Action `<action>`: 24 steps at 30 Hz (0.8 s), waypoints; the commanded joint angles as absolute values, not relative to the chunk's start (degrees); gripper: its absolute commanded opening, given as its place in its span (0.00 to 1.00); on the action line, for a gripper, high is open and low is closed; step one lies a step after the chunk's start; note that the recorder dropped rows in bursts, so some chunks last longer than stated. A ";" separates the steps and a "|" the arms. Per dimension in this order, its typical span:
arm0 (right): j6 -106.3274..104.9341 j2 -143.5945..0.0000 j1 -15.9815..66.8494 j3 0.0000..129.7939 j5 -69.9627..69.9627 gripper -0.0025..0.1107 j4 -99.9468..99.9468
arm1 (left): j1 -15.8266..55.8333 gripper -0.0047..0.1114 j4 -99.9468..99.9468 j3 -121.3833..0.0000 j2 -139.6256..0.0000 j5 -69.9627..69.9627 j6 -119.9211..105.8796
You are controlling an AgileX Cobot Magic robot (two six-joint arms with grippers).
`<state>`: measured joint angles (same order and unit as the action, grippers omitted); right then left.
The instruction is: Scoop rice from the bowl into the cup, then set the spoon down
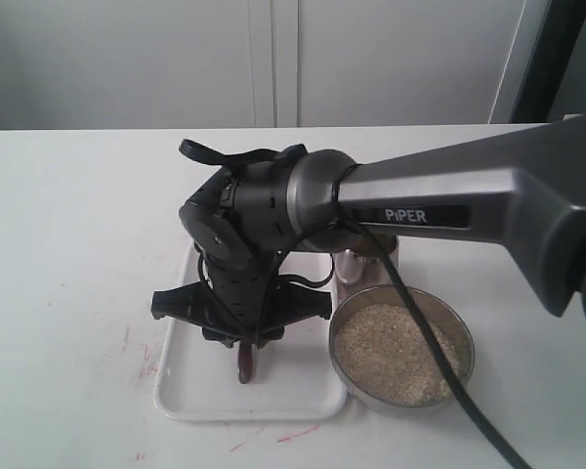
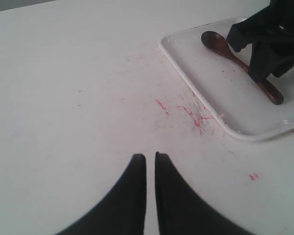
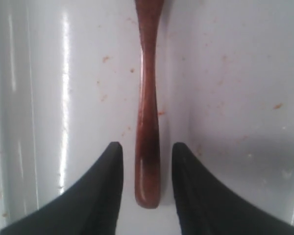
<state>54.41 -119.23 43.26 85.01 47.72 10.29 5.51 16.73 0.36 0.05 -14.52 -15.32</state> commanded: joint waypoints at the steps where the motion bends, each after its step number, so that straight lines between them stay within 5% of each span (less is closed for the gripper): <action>1: 53.73 -117.96 42.87 85.31 49.94 0.31 10.12 | 5.91 0.16 17.14 0.00 0.00 -14.58 -15.21; 11: 42.65 -112.59 44.55 85.31 57.31 0.30 7.52 | 5.91 0.16 17.14 0.00 0.00 -14.58 -15.21; 24: 35.51 -101.43 51.36 81.52 67.17 0.04 7.76 | 5.91 0.16 17.14 0.00 0.00 -14.58 -15.21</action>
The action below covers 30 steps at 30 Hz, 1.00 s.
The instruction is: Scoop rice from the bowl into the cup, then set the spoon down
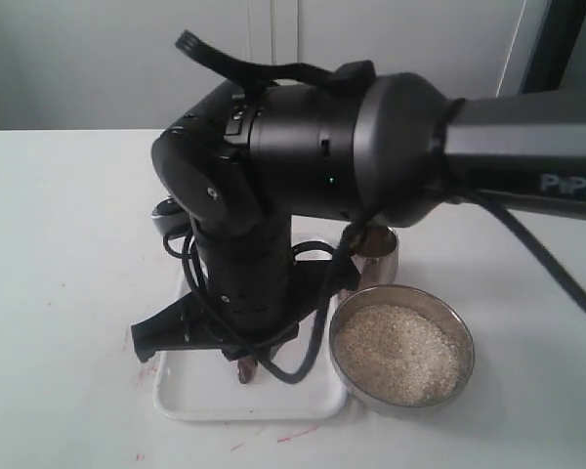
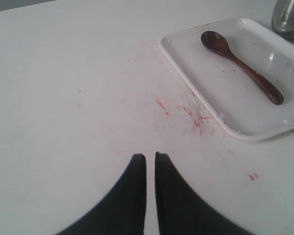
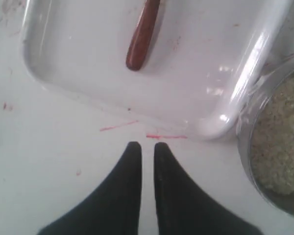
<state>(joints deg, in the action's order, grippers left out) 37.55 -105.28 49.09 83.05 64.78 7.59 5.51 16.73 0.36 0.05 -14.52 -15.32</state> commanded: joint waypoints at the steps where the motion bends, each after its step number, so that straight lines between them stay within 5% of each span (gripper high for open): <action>1: 35.51 -100.47 52.03 81.00 67.97 0.02 7.76 | 5.91 0.16 17.14 0.00 0.00 -14.58 -15.21; 30: 33.12 -56.48 59.98 54.41 66.50 0.02 7.40 | 5.91 0.16 17.14 0.00 0.00 -14.58 -15.21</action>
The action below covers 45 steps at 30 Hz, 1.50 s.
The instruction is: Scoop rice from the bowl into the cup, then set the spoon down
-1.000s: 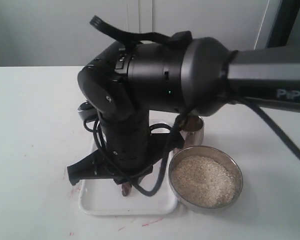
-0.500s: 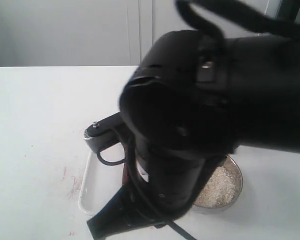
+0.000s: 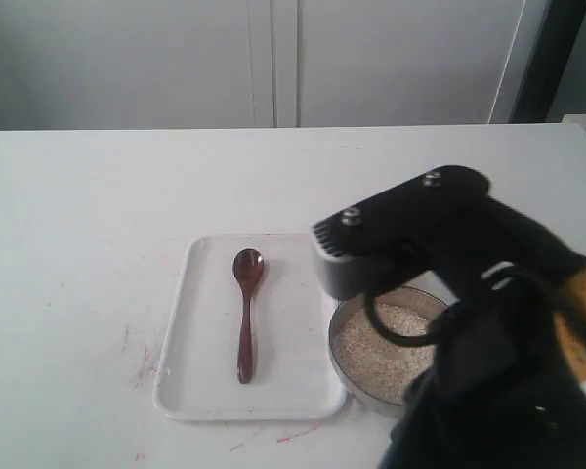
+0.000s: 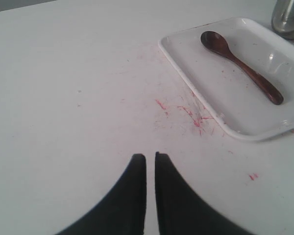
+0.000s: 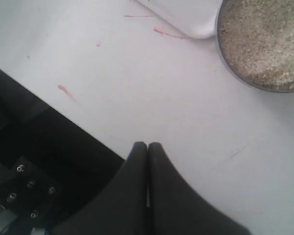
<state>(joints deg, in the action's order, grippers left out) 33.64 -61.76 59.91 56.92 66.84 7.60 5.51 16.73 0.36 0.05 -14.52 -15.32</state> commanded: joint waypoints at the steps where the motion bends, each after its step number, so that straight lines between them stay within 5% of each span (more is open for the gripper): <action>1: 33.12 -54.98 59.98 53.72 66.50 0.02 7.40 | 5.91 0.16 17.14 0.00 0.00 -14.58 -15.21; 18: 33.12 -40.14 59.98 49.82 62.96 0.02 12.20 | 5.91 0.16 17.14 0.00 0.00 -14.58 -15.21; 28: 33.12 -37.54 58.86 43.78 39.61 0.02 27.03 | 5.91 0.16 17.14 0.00 0.00 -14.58 -15.21; 37: 34.02 -31.62 43.00 29.34 2.88 0.02 27.57 | 5.91 0.16 17.14 0.00 0.00 -14.58 -15.21; 45: 49.64 -25.45 28.03 20.13 -10.49 0.02 28.24 | 5.91 0.16 17.14 0.00 0.00 -14.58 -15.21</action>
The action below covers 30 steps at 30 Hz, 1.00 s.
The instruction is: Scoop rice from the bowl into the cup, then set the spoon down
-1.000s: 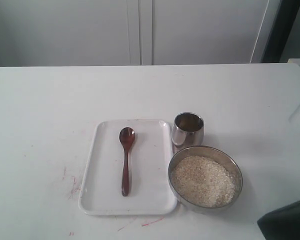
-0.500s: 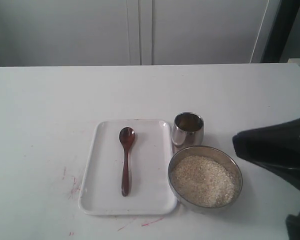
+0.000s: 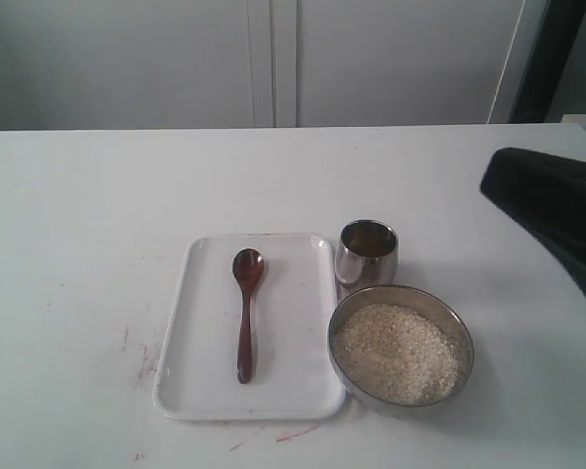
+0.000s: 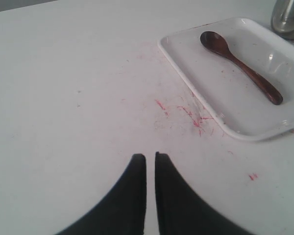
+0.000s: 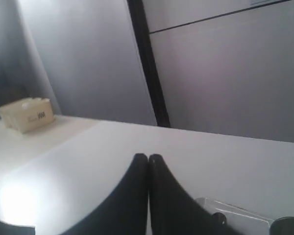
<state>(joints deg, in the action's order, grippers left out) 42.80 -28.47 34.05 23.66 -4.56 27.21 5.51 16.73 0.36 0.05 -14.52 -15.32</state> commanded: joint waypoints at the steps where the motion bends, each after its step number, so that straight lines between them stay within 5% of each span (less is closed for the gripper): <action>1: 50.43 -24.20 25.95 18.99 -12.41 0.02 29.06 | 5.91 0.16 17.14 0.00 0.00 -14.58 -15.21; 10: 51.46 -18.16 10.43 12.70 -35.34 0.02 49.73 | 5.91 0.16 17.14 0.00 0.00 -14.58 -15.21; 16: 52.04 -17.90 8.55 12.56 -32.65 0.02 55.66 | 5.91 0.16 17.14 0.00 0.00 -14.58 -15.21; 26: 51.63 -17.90 8.55 12.56 -24.40 0.02 40.82 | 5.91 0.16 17.14 0.00 0.00 -14.58 -15.21; 30: 28.39 -16.39 8.66 12.56 -19.16 0.02 22.36 | 5.91 0.16 17.14 0.00 0.00 -14.58 -15.21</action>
